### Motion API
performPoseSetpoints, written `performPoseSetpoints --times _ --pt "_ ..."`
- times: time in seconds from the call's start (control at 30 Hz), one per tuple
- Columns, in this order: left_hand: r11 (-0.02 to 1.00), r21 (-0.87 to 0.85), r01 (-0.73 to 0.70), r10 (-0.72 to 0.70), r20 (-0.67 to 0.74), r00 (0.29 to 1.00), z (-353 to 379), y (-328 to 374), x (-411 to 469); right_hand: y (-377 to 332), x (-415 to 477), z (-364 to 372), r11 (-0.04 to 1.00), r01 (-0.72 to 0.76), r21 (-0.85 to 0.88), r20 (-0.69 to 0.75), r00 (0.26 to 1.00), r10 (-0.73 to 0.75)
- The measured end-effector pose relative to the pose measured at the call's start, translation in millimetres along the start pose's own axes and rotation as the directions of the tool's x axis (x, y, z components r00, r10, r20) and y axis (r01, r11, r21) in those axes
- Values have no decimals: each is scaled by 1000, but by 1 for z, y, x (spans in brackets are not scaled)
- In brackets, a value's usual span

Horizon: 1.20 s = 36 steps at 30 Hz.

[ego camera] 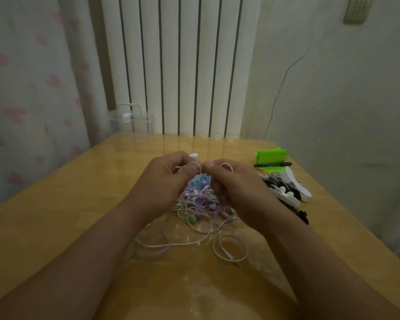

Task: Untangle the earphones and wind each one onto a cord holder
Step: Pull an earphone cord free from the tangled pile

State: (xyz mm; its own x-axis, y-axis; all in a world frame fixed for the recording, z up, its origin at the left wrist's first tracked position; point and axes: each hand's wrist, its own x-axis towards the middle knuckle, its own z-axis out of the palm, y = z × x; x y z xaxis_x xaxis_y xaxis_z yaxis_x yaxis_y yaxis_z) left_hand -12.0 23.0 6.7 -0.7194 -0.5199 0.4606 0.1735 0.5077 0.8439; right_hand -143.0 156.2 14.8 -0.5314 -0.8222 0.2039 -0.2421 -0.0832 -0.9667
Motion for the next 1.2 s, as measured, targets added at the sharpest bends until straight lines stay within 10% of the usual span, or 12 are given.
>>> performPoseSetpoints --times 0.13,0.63,0.83,1.0,1.2 --pt "992 -127 7 -25 -135 990 -7 3 4 -9 -9 -6 947 -2 -322 20 1000 9" --pt "459 -850 258 -301 125 945 -8 6 7 -7 -3 4 959 70 274 -98 994 -45" --pt "844 -474 251 -251 64 966 0 1 8 -13 -1 -8 849 127 513 -161 986 -51" --pt "896 -412 165 -162 42 986 0 -7 9 -19 -4 -12 725 85 684 -92 995 -30" --pt "634 -751 185 -238 38 971 -12 -2 12 -7 -8 -1 984 37 -176 29 999 -32"
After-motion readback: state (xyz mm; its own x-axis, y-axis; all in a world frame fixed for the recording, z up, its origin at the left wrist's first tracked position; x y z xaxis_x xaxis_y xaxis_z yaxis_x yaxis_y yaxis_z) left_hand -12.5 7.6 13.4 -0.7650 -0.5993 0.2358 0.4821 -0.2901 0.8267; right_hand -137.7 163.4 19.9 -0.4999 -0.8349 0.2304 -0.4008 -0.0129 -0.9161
